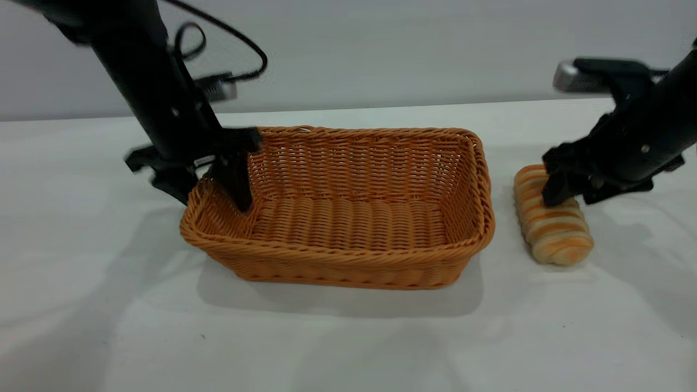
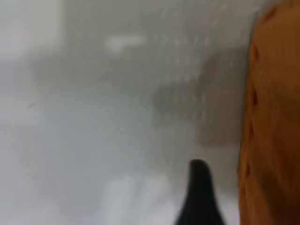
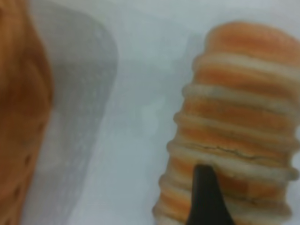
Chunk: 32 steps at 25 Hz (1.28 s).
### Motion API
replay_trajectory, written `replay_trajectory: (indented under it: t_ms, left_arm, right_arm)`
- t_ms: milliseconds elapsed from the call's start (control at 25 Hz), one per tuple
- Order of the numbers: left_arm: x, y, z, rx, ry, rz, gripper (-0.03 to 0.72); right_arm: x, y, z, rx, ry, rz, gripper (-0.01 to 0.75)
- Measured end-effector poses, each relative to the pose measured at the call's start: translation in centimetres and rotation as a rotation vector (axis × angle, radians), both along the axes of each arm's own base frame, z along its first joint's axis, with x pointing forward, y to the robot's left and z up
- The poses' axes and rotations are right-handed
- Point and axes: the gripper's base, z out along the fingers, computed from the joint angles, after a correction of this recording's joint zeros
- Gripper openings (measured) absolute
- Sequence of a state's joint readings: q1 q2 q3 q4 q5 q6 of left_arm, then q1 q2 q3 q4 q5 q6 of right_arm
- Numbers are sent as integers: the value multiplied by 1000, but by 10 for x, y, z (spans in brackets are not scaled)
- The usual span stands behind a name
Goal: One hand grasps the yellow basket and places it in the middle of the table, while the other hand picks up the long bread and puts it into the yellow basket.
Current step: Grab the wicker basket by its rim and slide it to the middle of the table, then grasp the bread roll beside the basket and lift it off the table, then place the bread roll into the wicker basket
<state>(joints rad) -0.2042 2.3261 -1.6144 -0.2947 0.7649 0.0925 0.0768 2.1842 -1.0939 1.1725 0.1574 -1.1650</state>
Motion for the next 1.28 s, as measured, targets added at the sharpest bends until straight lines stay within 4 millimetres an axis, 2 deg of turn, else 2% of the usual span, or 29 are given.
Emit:
replay_trajectory:
  t_ms: [80, 160, 320, 400, 520, 640, 680, 760, 840, 920, 1040, 1160, 1280]
  left_arm:
    - [-2, 3, 25, 23, -22, -31, 660]
    - [-6, 6, 57, 41, -64, -55, 661]
    - [-18, 10, 128, 44, -196, -69, 620]
    - [-27, 12, 163, 35, -270, -69, 596]
    - [-49, 18, 214, 31, -366, -75, 583]
    - [-77, 26, 256, 52, -423, -89, 582]
    - [-85, 29, 265, 64, -427, -94, 582]
    - [-103, 34, 283, 85, -436, -102, 582]
    - [-119, 39, 295, 106, -415, -109, 582]
    - [-130, 42, 306, 111, -430, -109, 582]
    - [-141, 45, 317, 113, -469, -105, 582]
    - [-150, 47, 325, 116, -497, -102, 582]
    - [-164, 50, 329, 116, -512, -101, 580]
  right_arm:
    - [1, 0, -11, 0, 22, -6, 504]
    - [2, 0, -16, 2, 30, -9, 429]
    - [3, 0, -18, 6, 35, 15, 95]
    - [2, -3, -15, 10, 38, 46, 47]
    - [-4, -17, 6, 33, 47, 113, 42]
    - [-11, -26, 61, 115, 10, 174, 36]
    - [-13, -23, 78, 138, -10, 198, 35]
    - [-20, -4, 109, 177, -54, 268, 35]
    - [-26, 26, 126, 207, -90, 340, 35]
    - [-30, 65, 128, 222, -105, 414, 39]
    - [-30, 120, 113, 197, -121, 490, 78]
    - [-25, 154, 92, 150, -138, 529, 175]
    - [-23, 163, 86, 151, -133, 535, 363]
